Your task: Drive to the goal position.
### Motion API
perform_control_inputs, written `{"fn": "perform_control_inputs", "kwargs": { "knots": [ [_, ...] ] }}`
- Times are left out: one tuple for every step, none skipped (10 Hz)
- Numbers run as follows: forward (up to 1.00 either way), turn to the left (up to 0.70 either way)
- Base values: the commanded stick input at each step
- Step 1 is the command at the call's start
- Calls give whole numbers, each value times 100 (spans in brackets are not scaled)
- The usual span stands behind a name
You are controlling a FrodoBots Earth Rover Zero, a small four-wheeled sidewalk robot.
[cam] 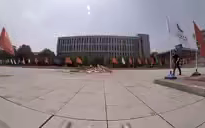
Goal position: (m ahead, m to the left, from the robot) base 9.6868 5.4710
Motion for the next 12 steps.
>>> {"fn": "perform_control_inputs", "kwargs": {
  "knots": [
    [100, 0],
    [100, 0],
    [100, 0],
    [100, 0],
    [100, -3],
    [100, -12],
    [100, -20],
    [100, 0],
    [100, 0],
    [100, -1],
    [100, -6],
    [100, 0]
  ]
}}
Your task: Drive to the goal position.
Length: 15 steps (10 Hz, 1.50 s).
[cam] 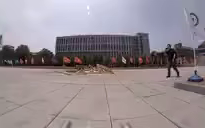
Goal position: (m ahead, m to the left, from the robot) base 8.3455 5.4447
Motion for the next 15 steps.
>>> {"fn": "perform_control_inputs", "kwargs": {
  "knots": [
    [100, 0],
    [100, 0],
    [100, 0],
    [100, 0],
    [100, 0],
    [100, 0],
    [100, 0],
    [93, 0],
    [34, 0],
    [0, 0],
    [0, 0],
    [0, 0],
    [0, 0],
    [0, 0],
    [0, 0]
  ]
}}
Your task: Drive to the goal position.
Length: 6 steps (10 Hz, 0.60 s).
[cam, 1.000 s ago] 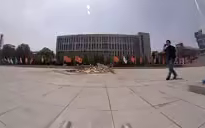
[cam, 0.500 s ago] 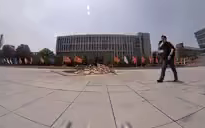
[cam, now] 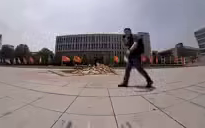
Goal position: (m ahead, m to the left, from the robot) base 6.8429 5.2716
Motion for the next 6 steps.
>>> {"fn": "perform_control_inputs", "kwargs": {
  "knots": [
    [0, 0],
    [0, 0],
    [0, 0],
    [43, 0],
    [98, 0],
    [100, 0]
  ]
}}
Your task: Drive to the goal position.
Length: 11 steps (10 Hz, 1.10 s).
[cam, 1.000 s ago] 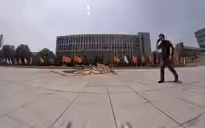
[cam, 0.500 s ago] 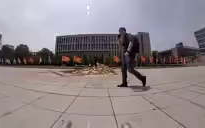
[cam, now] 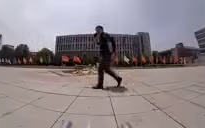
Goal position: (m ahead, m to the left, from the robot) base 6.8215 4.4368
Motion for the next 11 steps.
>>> {"fn": "perform_control_inputs", "kwargs": {
  "knots": [
    [100, 0],
    [100, 0],
    [100, 0],
    [100, 0],
    [100, 0],
    [100, 0],
    [100, 0],
    [100, 10],
    [100, 35],
    [100, 40],
    [100, 40]
  ]
}}
